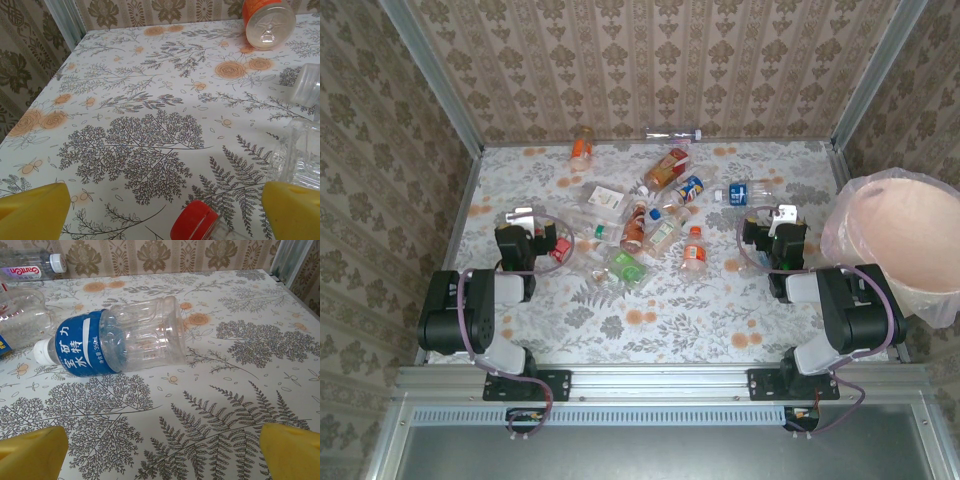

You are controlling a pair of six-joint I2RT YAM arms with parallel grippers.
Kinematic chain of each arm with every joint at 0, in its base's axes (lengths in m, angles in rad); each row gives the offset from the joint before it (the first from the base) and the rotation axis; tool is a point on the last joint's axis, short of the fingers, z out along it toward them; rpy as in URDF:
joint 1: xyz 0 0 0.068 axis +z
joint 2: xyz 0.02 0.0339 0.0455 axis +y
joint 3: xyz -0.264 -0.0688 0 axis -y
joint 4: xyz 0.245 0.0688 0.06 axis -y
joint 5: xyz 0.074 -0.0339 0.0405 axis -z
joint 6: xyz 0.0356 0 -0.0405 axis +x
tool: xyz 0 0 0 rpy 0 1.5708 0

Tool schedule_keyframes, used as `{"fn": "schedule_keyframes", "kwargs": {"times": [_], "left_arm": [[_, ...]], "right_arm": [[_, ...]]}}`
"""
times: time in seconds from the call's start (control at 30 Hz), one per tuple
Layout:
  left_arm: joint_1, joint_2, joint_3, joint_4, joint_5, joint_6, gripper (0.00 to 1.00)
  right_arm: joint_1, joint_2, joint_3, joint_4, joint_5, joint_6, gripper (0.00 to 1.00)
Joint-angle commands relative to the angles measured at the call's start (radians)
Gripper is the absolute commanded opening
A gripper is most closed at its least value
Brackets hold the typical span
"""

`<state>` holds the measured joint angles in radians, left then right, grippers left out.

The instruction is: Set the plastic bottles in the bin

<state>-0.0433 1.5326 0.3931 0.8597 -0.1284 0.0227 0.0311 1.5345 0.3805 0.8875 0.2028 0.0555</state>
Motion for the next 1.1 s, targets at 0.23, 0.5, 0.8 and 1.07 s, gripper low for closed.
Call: {"fn": "schedule_keyframes", "kwargs": {"times": [0.23, 0.5, 0.8, 1.07], "left_arm": [[0.011, -0.19, 0.011, -0.164, -0.05, -0.016, 1.0], [0.002, -0.406, 0.072, -0.397, -0.136, -0.151, 1.0], [0.013, -0.549, 0.204, -0.799, -0.04, -0.503, 1.0], [0.013, -0.549, 0.205, -1.017, -0.061, -0.818, 1.0]], "right_arm": [[0.006, -0.222, 0.098, -0.328, -0.035, 0.011, 1.0], [0.027, -0.376, 0.224, -0.684, -0.125, 0.206, 1.0], [0.12, -0.381, 0.375, -1.158, 0.033, 0.55, 1.0], [0.167, -0.323, 0.377, -1.309, 0.023, 0.704, 1.0]]}}
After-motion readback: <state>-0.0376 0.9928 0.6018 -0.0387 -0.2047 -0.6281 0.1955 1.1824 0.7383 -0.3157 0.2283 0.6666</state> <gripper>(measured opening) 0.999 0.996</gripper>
